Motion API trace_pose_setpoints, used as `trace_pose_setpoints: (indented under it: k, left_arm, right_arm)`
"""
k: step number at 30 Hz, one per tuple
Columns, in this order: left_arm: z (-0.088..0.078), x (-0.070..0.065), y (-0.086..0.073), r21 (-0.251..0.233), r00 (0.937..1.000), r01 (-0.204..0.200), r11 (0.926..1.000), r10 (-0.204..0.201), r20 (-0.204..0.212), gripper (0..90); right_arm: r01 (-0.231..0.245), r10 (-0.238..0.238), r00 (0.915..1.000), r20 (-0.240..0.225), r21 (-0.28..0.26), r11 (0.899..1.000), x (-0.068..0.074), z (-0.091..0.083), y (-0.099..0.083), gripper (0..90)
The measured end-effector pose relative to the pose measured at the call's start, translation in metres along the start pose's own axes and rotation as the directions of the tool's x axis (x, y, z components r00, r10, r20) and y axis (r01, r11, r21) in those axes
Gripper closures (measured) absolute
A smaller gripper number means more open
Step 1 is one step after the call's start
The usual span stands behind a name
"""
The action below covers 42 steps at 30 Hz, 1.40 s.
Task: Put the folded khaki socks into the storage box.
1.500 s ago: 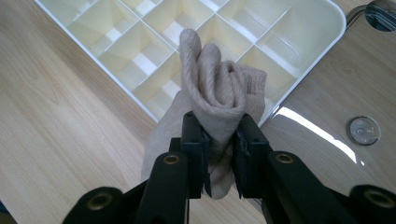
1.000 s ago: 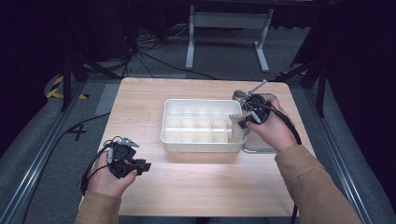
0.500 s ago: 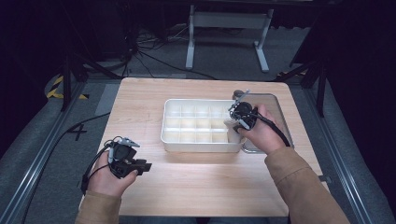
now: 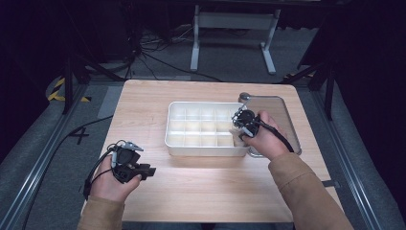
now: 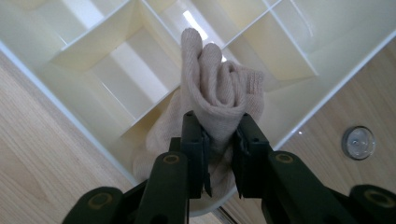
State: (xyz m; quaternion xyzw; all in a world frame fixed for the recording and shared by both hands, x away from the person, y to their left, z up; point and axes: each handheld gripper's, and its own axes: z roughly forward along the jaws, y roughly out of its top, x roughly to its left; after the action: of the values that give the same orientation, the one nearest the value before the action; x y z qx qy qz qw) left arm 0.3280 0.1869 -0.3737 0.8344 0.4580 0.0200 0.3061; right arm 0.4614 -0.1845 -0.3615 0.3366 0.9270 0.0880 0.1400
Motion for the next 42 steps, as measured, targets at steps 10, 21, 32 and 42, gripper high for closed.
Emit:
trace_pose_setpoints:
  k: [10, 21, 32, 42]
  left_arm:
    - [0.002, -0.001, 0.0, 0.003, 0.9999, 0.011, 0.9999, -0.011, 0.003, 69.2]
    - [0.003, -0.002, 0.0, 0.01, 1.0, 0.005, 0.9999, -0.005, 0.005, 69.2]
    - [0.004, 0.0, 0.0, 0.011, 0.9999, 0.008, 0.9999, -0.008, 0.009, 68.9]
    - [0.005, -0.001, 0.0, 0.01, 0.9999, 0.008, 0.9999, -0.008, 0.015, 68.7]
  right_arm:
    - [0.024, -0.023, 0.9997, -0.013, 0.065, 0.998, 0.007, 0.015, 0.002, 76.7]
    - [-0.006, 0.01, 0.9993, -0.036, 0.115, 0.993, 0.006, 0.039, 0.0, 76.7]
    - [-0.066, 0.073, 0.9939, -0.083, 0.085, 0.994, -0.001, 0.029, -0.004, 66.3]
    - [-0.155, 0.146, 0.9825, -0.115, -0.067, 0.986, -0.01, -0.003, 0.0, 55.8]
